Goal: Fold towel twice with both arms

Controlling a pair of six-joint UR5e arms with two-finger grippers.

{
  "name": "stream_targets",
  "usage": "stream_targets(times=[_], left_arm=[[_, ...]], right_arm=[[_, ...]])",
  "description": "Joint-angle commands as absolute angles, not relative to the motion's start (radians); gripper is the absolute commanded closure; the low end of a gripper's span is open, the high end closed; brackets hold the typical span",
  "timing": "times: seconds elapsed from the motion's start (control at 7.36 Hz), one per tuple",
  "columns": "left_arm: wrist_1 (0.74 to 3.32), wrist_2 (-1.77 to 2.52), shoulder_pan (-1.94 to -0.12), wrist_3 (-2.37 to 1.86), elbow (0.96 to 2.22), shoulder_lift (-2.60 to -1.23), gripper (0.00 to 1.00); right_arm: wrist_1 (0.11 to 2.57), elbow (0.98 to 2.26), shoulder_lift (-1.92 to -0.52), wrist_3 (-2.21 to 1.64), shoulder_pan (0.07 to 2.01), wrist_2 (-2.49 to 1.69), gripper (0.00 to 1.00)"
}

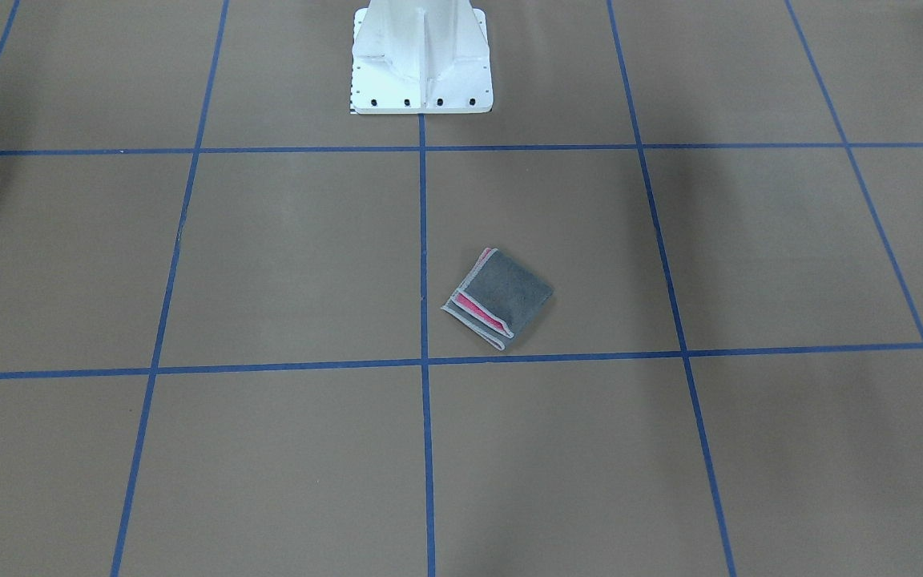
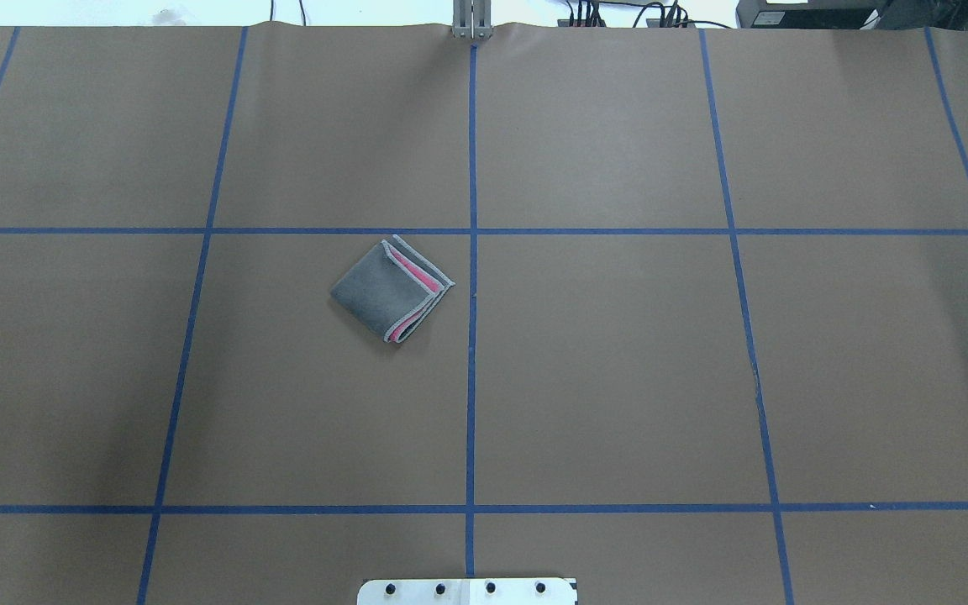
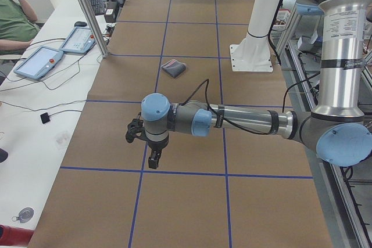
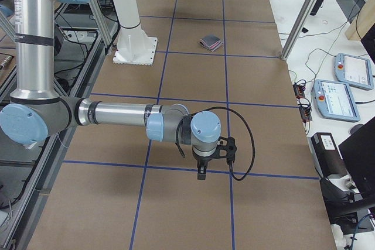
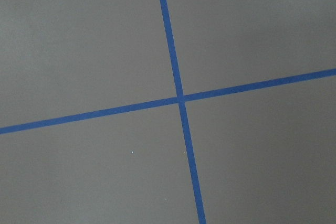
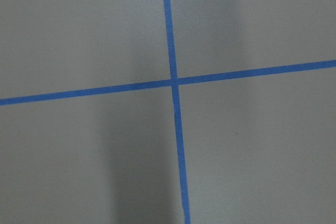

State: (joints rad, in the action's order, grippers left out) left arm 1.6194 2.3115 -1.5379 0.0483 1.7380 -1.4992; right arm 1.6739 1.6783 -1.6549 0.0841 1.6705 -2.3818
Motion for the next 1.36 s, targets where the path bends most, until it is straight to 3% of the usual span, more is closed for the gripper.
stream_targets(times=[0.0,0.54,1.22], left_arm=[[1.605,2.309,-1.537,0.101,1.764,-1.460,0.00],[1.586,2.303,-1.532,0.130,1.729,-1.462,0.00],[1.586,2.301,-1.532,0.120,1.729,-1.471,0.00]], right_arm=[[1.752,1.701,-1.657,0.150,1.694,-2.337,0.00],[1.753,1.660,-1.663,0.268,1.672,-2.310,0.00],[1.730,1.802,-1.652,0.003,1.549,-2.353,0.00]])
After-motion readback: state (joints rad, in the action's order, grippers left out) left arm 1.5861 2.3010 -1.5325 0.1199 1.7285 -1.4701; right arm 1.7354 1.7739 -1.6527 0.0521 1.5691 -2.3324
